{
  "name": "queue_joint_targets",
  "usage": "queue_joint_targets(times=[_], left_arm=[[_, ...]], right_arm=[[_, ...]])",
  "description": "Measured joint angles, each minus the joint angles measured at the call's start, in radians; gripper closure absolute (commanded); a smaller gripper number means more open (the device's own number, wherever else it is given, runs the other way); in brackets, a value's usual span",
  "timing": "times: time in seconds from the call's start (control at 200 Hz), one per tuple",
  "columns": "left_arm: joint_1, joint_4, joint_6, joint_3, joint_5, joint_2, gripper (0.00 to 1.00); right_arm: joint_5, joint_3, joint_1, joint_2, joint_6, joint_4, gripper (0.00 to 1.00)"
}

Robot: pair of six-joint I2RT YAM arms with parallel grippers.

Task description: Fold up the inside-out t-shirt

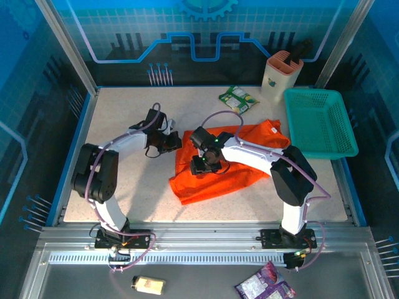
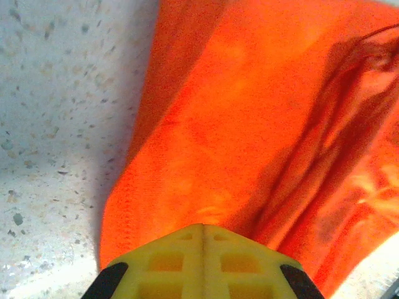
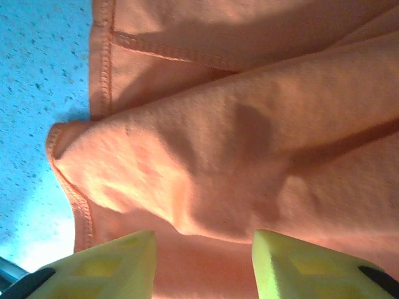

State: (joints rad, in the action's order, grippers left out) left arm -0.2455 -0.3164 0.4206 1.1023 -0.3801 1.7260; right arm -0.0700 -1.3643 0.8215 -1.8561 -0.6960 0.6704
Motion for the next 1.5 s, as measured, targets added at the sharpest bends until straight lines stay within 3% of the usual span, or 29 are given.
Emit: queue_joint_targets(times=[0.215,0.46,0.845,0.911,1.136,1.321,1.501], left_arm=[[0.029,-0.045,0.016,-0.02,0.035,-0.101,0.82],[0.174,-0.056,0.043,-0.178,0.035,-0.244,0.8],[0.231,-0.064,0.049,-0.315,0.016,-0.378,0.81],[0.239,-0.068,0.049,-0.328,0.015,-0.38,0.81],[0.25,-0.071,0.049,-0.34,0.001,-0.406,0.81],[0.25,-0.066,0.05,-0.34,-0.035,-0.412,0.81],[0.249,-0.045,0.053,-0.34,-0.08,-0.414,0.81]], right_arm=[[0.008,-0.126,0.046,-0.072,0.006,-0.019,0.57],[0.12,-0.43,0.127,-0.294,0.042,0.102,0.58],[0.291,-0.713,0.133,-0.576,0.034,0.214,0.67],[0.295,-0.731,0.133,-0.578,0.033,0.219,0.78],[0.309,-0.738,0.133,-0.583,0.027,0.229,0.97],[0.313,-0.72,0.133,-0.523,0.04,0.256,1.0],[0.29,-0.665,0.133,-0.347,0.069,0.265,1.0]])
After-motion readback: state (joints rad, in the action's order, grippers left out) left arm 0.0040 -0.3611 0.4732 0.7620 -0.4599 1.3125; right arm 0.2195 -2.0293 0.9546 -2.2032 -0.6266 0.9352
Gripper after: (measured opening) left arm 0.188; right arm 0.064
